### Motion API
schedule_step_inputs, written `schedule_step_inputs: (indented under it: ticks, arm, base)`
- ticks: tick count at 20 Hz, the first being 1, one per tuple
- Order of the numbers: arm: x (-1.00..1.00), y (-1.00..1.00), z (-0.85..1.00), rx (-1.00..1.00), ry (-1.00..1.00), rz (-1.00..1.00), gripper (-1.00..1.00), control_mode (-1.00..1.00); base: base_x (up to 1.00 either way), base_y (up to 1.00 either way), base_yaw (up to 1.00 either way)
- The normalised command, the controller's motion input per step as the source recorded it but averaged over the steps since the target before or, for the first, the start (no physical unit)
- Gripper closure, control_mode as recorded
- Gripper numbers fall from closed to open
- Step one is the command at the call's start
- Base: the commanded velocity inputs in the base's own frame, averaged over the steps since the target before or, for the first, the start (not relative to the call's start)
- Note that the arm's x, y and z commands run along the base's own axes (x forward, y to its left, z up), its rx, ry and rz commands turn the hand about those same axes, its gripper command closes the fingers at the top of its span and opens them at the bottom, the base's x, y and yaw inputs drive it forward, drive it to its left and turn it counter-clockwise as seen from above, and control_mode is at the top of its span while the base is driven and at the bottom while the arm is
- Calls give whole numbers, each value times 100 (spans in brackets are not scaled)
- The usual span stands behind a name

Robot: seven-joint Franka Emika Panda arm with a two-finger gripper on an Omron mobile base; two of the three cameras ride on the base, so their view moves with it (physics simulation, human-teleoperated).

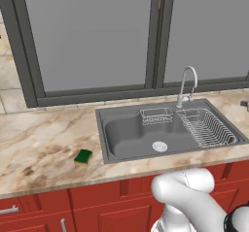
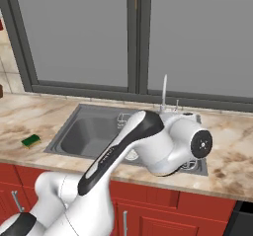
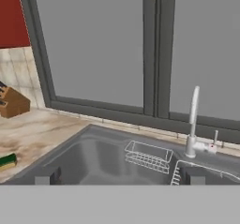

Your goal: Soak the sponge with water for a few seconds and then drop it inside the sink.

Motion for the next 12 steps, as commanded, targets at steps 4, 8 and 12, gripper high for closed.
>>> schedule_step_inputs:
  ticks: [4, 8, 12]
  arm:
    - [24, -2, -7, 0, 0, 13, -100, -100]
    - [2, -7, -11, 0, 0, 11, -100, -100]
    - [4, -7, -11, 0, 0, 11, -100, -100]
  base:
    - [0, 0, 0]
    - [0, 0, 0]
    - [0, 0, 0]
